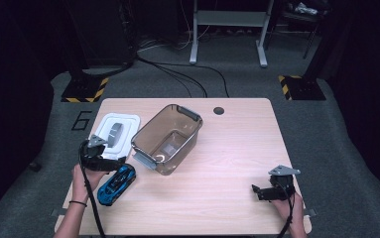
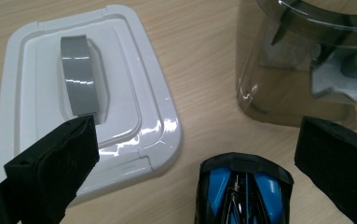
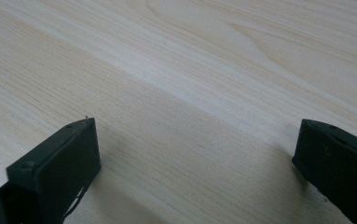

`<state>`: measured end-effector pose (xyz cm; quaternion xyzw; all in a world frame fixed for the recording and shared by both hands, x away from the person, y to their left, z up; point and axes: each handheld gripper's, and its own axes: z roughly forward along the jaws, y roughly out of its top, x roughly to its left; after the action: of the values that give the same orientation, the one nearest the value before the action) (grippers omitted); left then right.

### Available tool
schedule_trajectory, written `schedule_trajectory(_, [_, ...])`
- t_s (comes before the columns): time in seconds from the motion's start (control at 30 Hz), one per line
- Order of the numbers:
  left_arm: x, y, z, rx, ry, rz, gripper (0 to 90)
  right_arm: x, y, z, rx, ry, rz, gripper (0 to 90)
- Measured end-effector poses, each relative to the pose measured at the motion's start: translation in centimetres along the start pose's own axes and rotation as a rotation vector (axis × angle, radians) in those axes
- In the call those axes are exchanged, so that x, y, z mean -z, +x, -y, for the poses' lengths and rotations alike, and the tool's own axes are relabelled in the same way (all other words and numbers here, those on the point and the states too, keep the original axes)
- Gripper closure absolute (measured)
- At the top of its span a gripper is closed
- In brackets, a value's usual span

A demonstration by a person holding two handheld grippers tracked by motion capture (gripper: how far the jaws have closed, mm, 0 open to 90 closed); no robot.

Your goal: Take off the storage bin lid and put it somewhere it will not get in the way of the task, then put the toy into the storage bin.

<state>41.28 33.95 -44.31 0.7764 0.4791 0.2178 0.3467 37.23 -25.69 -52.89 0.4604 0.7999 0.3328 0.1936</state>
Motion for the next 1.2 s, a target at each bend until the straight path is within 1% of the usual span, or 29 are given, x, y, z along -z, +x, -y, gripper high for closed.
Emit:
schedule_trajectory(0.1, [0.1,-0.2,0.3,-0.004,-0.002,0.004,0.0,0.0,0.0,0.0,0.000,0.000,0.000,0.0])
schedule_trajectory(0.13, [0.2,-0.4,0.4,0.002,-0.004,0.002,0.0,0.0,0.0,0.0,0.000,0.000,0.000,0.0])
schedule_trajectory(0.2, [0.2,-0.5,0.6,-0.002,-0.018,0.003,0.0,0.0,0.0,0.0,-0.001,0.000,0.000,0.0])
schedule_trajectory(0.23, [0.3,-0.6,0.7,-0.006,-0.005,0.011,0.0,0.0,0.0,0.0,0.000,0.000,0.000,0.0])
schedule_trajectory(0.3, [0.3,-0.8,0.8,-0.010,0.000,0.017,0.0,0.0,0.0,0.0,0.000,0.000,0.000,0.0])
schedule_trajectory(0.33, [0.2,-0.9,0.9,-0.008,-0.011,0.017,0.0,0.0,0.0,0.0,-0.001,0.000,0.001,0.0])
schedule_trajectory(0.37, [0.3,-1.0,0.9,-0.017,0.006,0.024,0.0,0.0,0.0,0.0,-0.001,0.000,0.001,0.0])
schedule_trajectory(0.43, [0.3,-1.3,1.0,-0.018,0.000,0.020,0.0,0.0,0.0,0.0,0.000,0.000,0.001,0.0])
schedule_trajectory(0.6, [0.6,-1.8,1.4,-0.036,0.003,0.025,0.0,0.0,0.0,0.0,-0.002,-0.002,0.000,0.0])
schedule_trajectory(0.77, [0.7,-2.0,1.6,-0.037,0.000,0.027,0.0,0.0,0.0,0.0,-0.005,-0.001,0.002,0.0])
schedule_trajectory(0.83, [0.5,-2.2,1.8,-0.039,0.010,0.032,0.0,0.0,0.0,0.0,-0.005,-0.001,0.002,0.0])
schedule_trajectory(0.9, [0.3,-2.4,2.0,-0.049,0.031,0.039,0.1,0.0,0.0,0.0,-0.005,-0.002,0.002,0.0])
schedule_trajectory(0.93, [0.1,-2.6,2.1,-0.046,0.034,0.039,0.1,0.0,0.0,0.0,-0.005,-0.002,0.003,0.0])
schedule_trajectory(1.0, [-0.3,-2.8,2.2,-0.055,0.056,0.045,0.1,0.0,0.0,0.0,-0.005,-0.002,0.004,0.0])
schedule_trajectory(1.1, [-1.1,-3.2,2.6,-0.065,0.099,0.040,0.1,0.0,0.0,0.0,-0.005,-0.002,0.005,0.0])
schedule_trajectory(1.13, [-1.4,-3.3,2.7,-0.060,0.101,0.039,0.1,0.0,0.0,0.0,-0.005,-0.002,0.005,0.0])
schedule_trajectory(1.17, [-1.5,-3.4,2.8,-0.064,0.116,0.042,0.1,0.0,0.0,0.0,-0.005,-0.002,0.005,0.0])
schedule_trajectory(1.2, [-1.8,-3.4,2.8,-0.063,0.114,0.038,0.1,0.0,0.0,0.0,-0.005,-0.002,0.005,0.0])
